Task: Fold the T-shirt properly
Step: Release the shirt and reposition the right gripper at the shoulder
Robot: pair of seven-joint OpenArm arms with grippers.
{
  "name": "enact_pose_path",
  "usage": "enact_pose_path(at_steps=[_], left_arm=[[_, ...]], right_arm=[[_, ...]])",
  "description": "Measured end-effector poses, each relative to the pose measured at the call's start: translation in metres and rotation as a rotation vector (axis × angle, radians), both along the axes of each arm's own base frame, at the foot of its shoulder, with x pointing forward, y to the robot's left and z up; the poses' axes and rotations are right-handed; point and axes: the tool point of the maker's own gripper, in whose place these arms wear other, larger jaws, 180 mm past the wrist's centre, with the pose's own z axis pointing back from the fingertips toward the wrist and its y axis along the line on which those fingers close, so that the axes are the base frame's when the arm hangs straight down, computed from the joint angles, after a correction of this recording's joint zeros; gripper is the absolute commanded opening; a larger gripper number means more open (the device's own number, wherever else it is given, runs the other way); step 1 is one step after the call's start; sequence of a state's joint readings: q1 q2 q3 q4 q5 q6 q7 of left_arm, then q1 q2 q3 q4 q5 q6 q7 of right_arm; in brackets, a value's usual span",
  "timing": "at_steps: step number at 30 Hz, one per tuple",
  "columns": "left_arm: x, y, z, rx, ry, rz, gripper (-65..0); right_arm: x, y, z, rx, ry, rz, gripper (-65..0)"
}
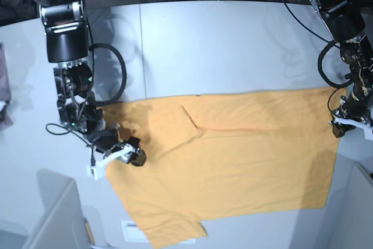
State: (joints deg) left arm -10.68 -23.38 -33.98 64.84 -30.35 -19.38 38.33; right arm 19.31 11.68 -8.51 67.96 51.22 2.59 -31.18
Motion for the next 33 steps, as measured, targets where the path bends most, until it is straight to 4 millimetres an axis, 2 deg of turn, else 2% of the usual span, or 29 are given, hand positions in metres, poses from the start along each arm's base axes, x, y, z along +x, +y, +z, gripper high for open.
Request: enact_pose_path(at_steps=[2, 5, 8, 11, 13, 16, 18, 20, 23, 25, 33], left_arm=[[0.002, 0.003, -0.002, -0.011, 0.004, 0.010, -27.2], [0.005, 0.004, 0.002, -0.012, -0.008, 0.008, -24.0], [-0.002, 0.014, 0.015, 0.019, -0.029, 0.022, -24.0], [-0.038, 0.048, 0.045, 0.069, -0.112, 0.127, -23.9], [-0.067, 0.066, 0.050, 0.120, -0.104, 0.197, -23.9], [-0.093, 0.057, 0.040, 0.141, -0.058, 0.172, -23.9], [-0.101, 0.050, 0.038, 0.151, -0.045, 0.152, -24.0], [-0.108, 0.051, 0.042, 0.170, -0.049, 0.157, -24.0], [-0.122, 0.060, 0.039, 0.173, -0.034, 0.195, -24.2], [-0.125, 0.056, 0.033, 0.151, -0.035, 0.207, -24.5], [-0.149, 0.057, 0.020, 0.155, 0.024, 0.212, -24.7]], right_arm=[[0.000, -0.011, -0.003, -0.013, 0.016, -0.032, -32.3], [0.000, -0.046, -0.001, 0.013, 0.009, -0.178, -32.1], [-0.016, -0.078, 0.001, 0.025, -0.008, -0.281, -32.3], [-0.041, -0.097, -0.001, 0.031, 0.004, -0.358, -32.3], [-0.062, -0.106, -0.007, 0.036, 0.019, -0.409, -32.3], [-0.093, -0.123, -0.015, 0.009, 0.015, -0.479, -32.3], [-0.110, -0.127, -0.021, -0.013, 0.020, -0.494, -32.3], [-0.120, -0.127, -0.023, -0.014, 0.014, -0.514, -32.3], [-0.125, -0.107, -0.030, 0.043, 0.035, -0.528, -32.3], [-0.128, -0.094, -0.035, 0.072, 0.055, -0.521, -32.3], [-0.139, -0.088, -0.068, 0.092, 0.139, -0.554, -31.8]])
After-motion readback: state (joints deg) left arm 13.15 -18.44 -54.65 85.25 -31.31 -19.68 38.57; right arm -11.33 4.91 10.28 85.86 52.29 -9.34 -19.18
